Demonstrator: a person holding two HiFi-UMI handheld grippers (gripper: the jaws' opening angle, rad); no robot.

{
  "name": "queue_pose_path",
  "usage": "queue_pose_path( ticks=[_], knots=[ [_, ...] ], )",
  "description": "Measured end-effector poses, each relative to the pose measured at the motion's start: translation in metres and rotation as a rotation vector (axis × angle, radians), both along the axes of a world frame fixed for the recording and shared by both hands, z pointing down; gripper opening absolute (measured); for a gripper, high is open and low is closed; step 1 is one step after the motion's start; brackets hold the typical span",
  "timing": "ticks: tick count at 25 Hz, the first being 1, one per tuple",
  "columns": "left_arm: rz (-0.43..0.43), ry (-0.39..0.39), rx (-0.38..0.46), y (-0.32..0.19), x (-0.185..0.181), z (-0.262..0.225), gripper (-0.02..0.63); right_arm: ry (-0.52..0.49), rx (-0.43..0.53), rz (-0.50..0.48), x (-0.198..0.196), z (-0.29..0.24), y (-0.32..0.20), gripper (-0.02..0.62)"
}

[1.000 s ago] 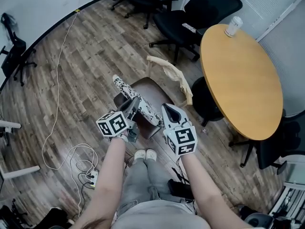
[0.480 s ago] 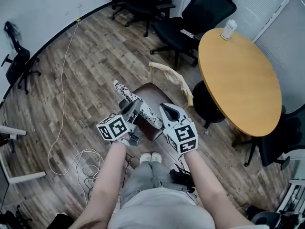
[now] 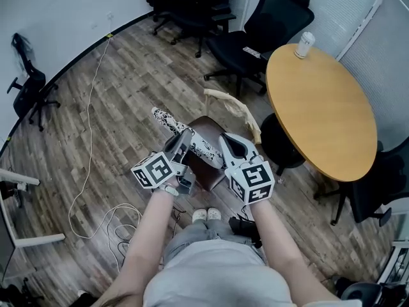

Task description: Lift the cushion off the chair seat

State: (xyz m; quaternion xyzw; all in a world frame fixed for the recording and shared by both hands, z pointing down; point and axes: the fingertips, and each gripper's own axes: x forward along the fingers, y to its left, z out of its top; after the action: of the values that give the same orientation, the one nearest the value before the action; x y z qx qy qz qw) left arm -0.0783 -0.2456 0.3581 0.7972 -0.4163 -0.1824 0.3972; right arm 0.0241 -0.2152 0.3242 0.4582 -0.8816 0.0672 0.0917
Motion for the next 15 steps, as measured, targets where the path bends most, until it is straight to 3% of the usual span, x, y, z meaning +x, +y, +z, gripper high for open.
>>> queue_pose_path(
  ticks=[4, 15],
  knots=[
    [0.0, -0.028, 0.057, -0.001, 0.001, -0.025, 0.015, -0.025, 0.036, 0.037, 0.001, -0.016, 0.0, 0.025],
    [-0.048, -0.236, 0.317, 0.007, 0.013, -0.067, 0.015, -0.011, 0.148, 0.045, 0.0, -0.038, 0.008, 0.025]
  ],
)
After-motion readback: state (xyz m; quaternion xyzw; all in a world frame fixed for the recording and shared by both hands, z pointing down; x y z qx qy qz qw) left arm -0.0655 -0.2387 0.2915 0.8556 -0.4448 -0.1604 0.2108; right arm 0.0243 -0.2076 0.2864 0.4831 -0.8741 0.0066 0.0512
